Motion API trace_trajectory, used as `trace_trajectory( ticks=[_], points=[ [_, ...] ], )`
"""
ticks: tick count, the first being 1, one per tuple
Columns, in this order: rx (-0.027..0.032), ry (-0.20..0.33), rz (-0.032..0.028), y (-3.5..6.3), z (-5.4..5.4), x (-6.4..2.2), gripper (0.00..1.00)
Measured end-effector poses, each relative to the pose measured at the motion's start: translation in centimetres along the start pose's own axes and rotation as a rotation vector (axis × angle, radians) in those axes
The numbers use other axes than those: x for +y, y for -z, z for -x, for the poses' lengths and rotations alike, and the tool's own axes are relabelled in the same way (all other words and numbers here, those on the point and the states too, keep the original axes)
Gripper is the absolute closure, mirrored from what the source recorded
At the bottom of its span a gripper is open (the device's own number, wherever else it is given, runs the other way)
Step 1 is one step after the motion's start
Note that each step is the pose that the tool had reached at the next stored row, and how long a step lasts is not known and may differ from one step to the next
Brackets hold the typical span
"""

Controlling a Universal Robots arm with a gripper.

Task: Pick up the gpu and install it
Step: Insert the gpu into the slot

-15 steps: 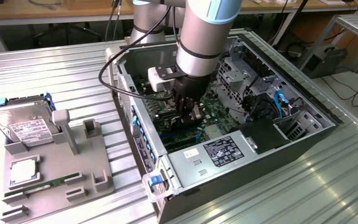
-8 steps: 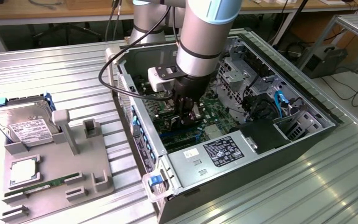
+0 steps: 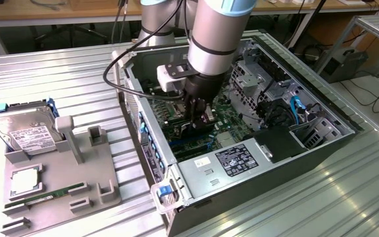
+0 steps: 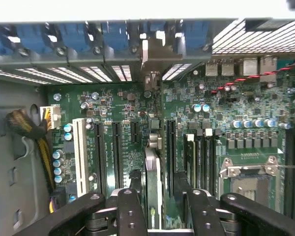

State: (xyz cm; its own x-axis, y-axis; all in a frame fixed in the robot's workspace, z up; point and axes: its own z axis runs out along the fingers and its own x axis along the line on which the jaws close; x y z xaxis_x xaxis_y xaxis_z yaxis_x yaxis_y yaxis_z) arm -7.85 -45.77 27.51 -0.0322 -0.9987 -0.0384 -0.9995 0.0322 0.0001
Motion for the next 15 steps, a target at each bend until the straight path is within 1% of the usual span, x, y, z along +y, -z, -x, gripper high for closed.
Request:
trace_trajectory(
  ticks=[2, 4, 5, 6, 9, 11, 12, 15],
  points=[
    [-0.0001, 0.000, -0.0001, 0.89, 0.0, 0.00, 0.60],
    [-0.0001, 0.000, -0.0001, 1.53, 0.1, 0.00, 0.62],
    [-0.0002, 0.000, -0.0002, 1.55, 0.1, 0.01, 0.68],
    [-0.0002, 0.000, -0.0004, 1.54, 0.1, 0.05, 0.68],
    [0.0002, 0.000, -0.0006, 1.42, 0.2, 0.27, 0.87],
    [0.0006, 0.000, -0.0007, 1.23, 0.3, 0.46, 0.87],
    [0.0009, 0.000, -0.0007, 1.14, 0.3, 0.55, 0.89],
    [0.0023, 0.000, -0.0008, 0.82, 0.5, 0.76, 0.89]
  ],
)
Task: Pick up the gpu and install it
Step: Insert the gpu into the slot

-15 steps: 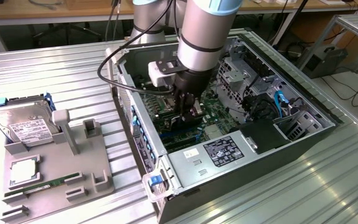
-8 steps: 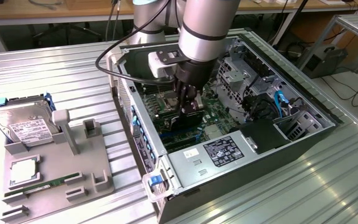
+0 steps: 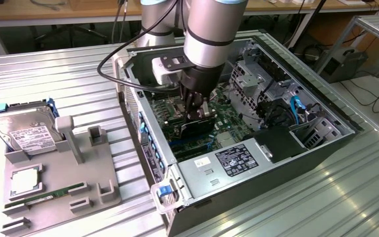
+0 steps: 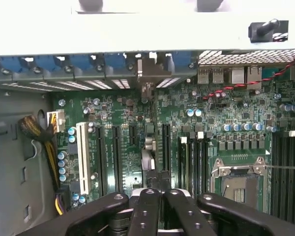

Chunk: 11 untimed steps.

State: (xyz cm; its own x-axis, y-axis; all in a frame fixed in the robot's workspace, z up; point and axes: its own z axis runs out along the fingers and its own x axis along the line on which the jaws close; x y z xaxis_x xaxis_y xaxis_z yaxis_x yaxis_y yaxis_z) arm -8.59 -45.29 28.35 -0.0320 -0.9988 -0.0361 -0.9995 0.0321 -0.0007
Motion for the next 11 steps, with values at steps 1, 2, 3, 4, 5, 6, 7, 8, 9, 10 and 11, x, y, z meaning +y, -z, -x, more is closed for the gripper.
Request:
trace_trajectory(
  ticks=[1, 2, 3, 4, 5, 6, 7, 8, 9, 10, 11],
  points=[
    [0.0009, 0.000, -0.0001, -0.12, 0.12, 0.06, 0.89],
    [0.0018, 0.000, -0.0002, -0.20, 0.19, 0.09, 0.89],
    [0.0032, 0.000, -0.0003, -0.26, 0.25, 0.11, 0.89],
    [0.0049, 0.000, -0.0003, -0.32, 0.28, 0.11, 0.89],
    [0.0063, 0.000, -0.0003, -0.37, 0.30, 0.11, 0.89],
    [0.0079, 0.000, -0.0003, -0.45, 0.31, 0.12, 0.89],
    [0.0089, 0.000, -0.0004, -0.51, 0.31, 0.12, 0.89],
    [0.0101, 0.000, -0.0004, -0.56, 0.31, 0.12, 0.89],
    [0.0113, 0.000, -0.0004, -0.62, 0.31, 0.12, 0.89],
    [0.0126, 0.000, -0.0004, -0.66, 0.31, 0.12, 0.89],
    [0.0137, 0.000, -0.0003, -0.69, 0.31, 0.12, 0.89]
  ],
)
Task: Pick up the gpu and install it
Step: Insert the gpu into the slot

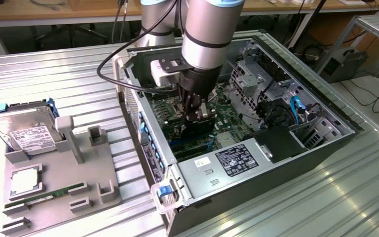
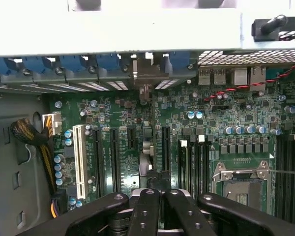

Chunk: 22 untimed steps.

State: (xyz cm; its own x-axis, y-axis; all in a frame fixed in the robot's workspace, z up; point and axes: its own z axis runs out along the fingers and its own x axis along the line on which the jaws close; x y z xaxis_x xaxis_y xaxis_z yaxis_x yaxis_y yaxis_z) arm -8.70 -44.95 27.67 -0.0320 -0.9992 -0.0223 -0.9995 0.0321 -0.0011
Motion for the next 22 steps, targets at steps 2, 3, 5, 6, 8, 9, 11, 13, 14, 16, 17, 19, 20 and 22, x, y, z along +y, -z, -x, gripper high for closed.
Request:
trace_trajectory(
  ticks=[2, 3, 5, 6, 8, 9, 11, 13, 14, 16, 17, 19, 20, 22],
  points=[
    [0.0018, 0.000, -0.0001, -0.06, 0.00, 0.00, 0.89],
    [0.0025, 0.000, -0.0002, -0.09, 0.00, 0.00, 0.89],
    [0.0039, 0.000, -0.0002, -0.11, -0.01, 0.00, 0.89],
    [0.0042, 0.000, -0.0001, -0.12, -0.01, 0.00, 0.89],
    [0.0043, 0.000, 0.0005, -0.15, -0.03, 0.01, 0.89],
    [0.0042, 0.000, 0.0009, -0.16, -0.05, 0.00, 0.89],
    [0.0044, 0.000, 0.0022, -0.16, -0.13, 0.00, 0.89],
    [0.0045, 0.000, 0.0042, -0.19, -0.35, -0.01, 0.89],
    [0.0046, 0.000, 0.0050, -0.19, -0.48, -0.02, 0.89],
    [0.0047, 0.000, 0.0055, -0.26, -0.57, -0.02, 0.89],
    [0.0048, 0.000, 0.0055, -0.33, -0.57, -0.01, 0.89],
    [0.0051, 0.000, 0.0057, -0.39, -0.56, -0.02, 0.89],
    [0.0047, 0.000, 0.0055, -0.43, -0.53, -0.03, 0.89],
    [0.0034, 0.000, 0.0049, -0.54, -0.46, -0.02, 0.89]
  ],
)
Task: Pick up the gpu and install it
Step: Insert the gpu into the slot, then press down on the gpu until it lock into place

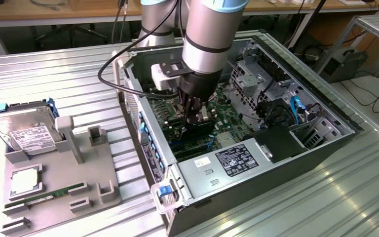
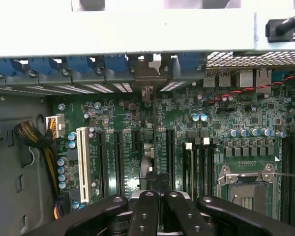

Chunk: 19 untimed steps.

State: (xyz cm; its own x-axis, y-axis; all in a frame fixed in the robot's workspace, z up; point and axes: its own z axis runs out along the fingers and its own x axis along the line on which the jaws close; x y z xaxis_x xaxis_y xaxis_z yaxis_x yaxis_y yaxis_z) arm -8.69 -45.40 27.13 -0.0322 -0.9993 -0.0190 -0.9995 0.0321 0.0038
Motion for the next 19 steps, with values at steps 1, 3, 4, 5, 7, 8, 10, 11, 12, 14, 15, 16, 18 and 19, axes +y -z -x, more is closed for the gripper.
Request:
trace_trajectory(
  ticks=[1, 3, 4, 5, 7, 8, 10, 11, 12, 14, 15, 16, 18, 19],
  points=[
    [0.0006, 0.000, 0.0003, 0.01, 0.0, 0.00, 0.89],
    [0.0013, 0.000, 0.0006, 0.00, 0.1, 0.00, 0.89],
    [0.0015, 0.000, 0.0007, -0.01, 0.1, 0.00, 0.89],
    [0.0014, 0.000, 0.0007, -0.02, 0.1, 0.00, 0.89],
    [0.0013, 0.000, 0.0006, -0.04, 0.1, 0.00, 0.89],
    [0.0009, 0.000, 0.0004, -0.01, 0.1, 0.01, 0.89],
    [0.0003, 0.000, 0.0001, 0.41, 0.1, 0.01, 0.89],
    [0.0010, 0.000, 0.0006, 0.87, 0.1, 0.01, 0.89],
    [0.0010, 0.000, 0.0006, 1.35, 0.1, 0.01, 0.89],
    [0.0010, 0.000, 0.0008, 2.17, 0.1, 0.01, 0.89],
    [0.0011, 0.000, 0.0009, 2.50, 0.1, 0.02, 0.89],
    [0.0011, 0.000, 0.0009, 2.67, 0.1, 0.02, 0.89],
    [0.0009, 0.000, 0.0008, 2.74, 0.1, 0.02, 0.89],
    [0.0009, 0.000, 0.0008, 2.74, 0.1, 0.02, 0.89]
  ],
)
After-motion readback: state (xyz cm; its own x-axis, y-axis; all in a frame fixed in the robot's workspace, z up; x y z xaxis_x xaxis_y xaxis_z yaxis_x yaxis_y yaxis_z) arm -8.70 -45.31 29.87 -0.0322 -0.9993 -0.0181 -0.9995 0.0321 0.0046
